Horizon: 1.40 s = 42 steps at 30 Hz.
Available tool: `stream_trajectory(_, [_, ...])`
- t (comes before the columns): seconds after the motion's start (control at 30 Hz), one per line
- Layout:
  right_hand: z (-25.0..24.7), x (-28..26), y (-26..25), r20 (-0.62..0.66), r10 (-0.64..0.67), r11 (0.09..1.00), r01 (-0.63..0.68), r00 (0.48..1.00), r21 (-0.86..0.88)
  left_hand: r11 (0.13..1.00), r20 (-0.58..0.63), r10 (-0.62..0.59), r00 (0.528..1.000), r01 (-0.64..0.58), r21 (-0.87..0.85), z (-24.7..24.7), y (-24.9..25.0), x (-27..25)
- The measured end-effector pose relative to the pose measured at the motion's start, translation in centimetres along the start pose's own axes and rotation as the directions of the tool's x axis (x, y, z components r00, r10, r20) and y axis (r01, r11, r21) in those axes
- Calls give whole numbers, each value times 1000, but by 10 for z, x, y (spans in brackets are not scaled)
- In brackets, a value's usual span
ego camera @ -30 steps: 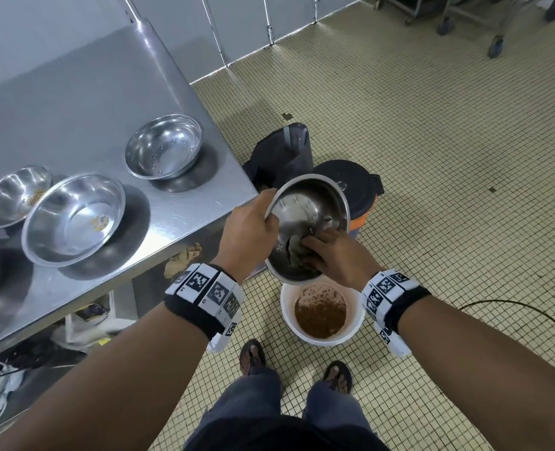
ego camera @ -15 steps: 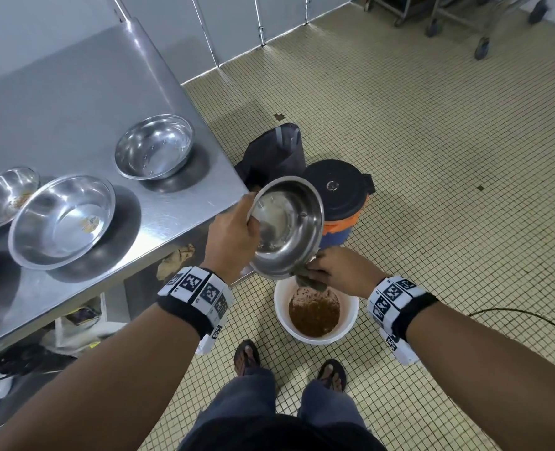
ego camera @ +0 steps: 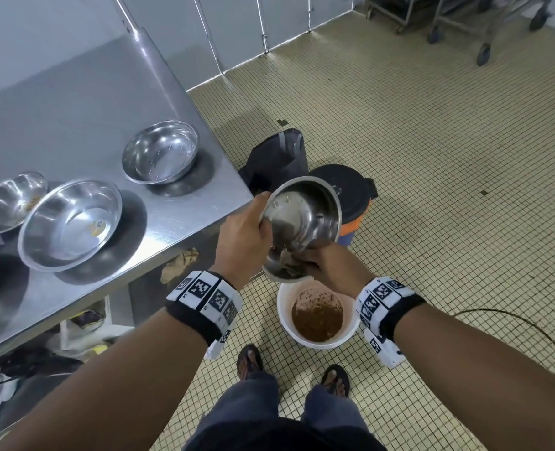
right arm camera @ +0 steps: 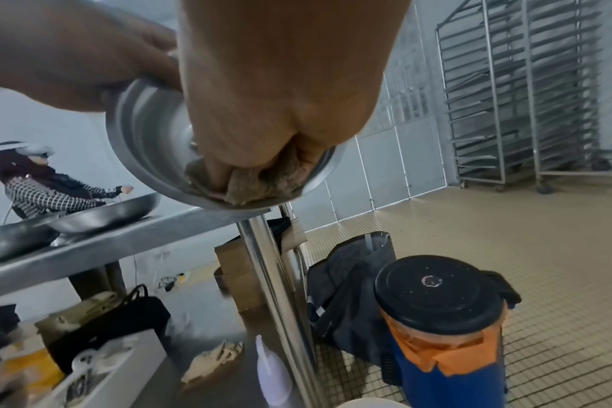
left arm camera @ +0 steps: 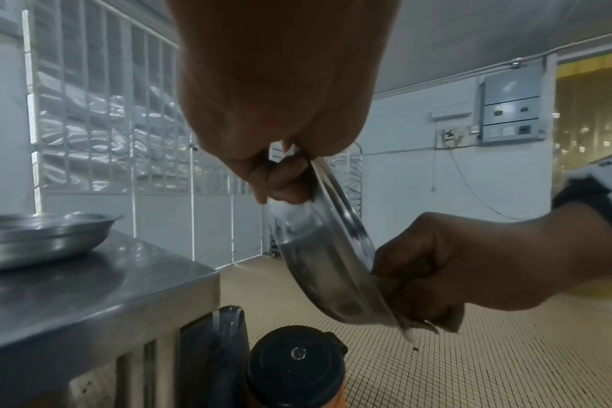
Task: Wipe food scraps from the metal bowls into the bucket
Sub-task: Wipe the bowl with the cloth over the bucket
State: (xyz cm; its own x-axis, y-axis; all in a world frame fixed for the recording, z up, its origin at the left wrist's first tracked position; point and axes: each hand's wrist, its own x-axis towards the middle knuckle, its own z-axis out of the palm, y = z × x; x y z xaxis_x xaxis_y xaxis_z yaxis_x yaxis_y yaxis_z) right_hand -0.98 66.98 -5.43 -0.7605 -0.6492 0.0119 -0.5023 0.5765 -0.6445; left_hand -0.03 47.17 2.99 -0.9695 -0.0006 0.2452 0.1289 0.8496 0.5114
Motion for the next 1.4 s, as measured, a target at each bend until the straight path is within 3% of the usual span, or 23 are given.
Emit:
stream_trajectory(0.17, [-8,-13,10,127,30,1000,-30,991,1,995,26,-95,995,95,16,-4,-13,-1])
stream_trajectory(0.33, [-10,-12,17,36,202,978,-204,979,41,996,32,-87,996,87,13,-4,-12,1])
stream_trajectory(0.57, [-20,-4,14,84,279,929,-291,957,230,997,59,-77,995,77,3,-3,-13,-1])
stream_trajectory(0.63, [-21,-5,15,98,307,927,-320,947,193,996,65,-85,994,84,11,-3,-14,-1])
stream_trajectory(0.7, [-25,-6,12,93,312,937,-322,946,136,995,74,-102,992,102,13,-4,-13,-1])
stream_trajectory(0.83, [-32,-8,11,140,315,923,-337,939,185,992,66,-120,991,117,45,-6,-11,-1])
stream_trajectory(1.0, [-44,-11,9,74,312,923,-321,947,213,993,67,-117,991,115,30,-6,-13,-2])
stream_trajectory(1.23, [-55,-10,1,92,298,938,-309,950,154,994,46,-110,993,110,10,-7,-19,-4])
stream_trajectory(1.3, [-58,-5,-3,47,325,927,-328,945,184,994,45,-106,993,106,6,-7,-19,-6])
stream_trajectory(1.4, [-60,11,-9,-179,323,940,-292,930,177,993,46,-121,992,121,0,-8,-15,-9])
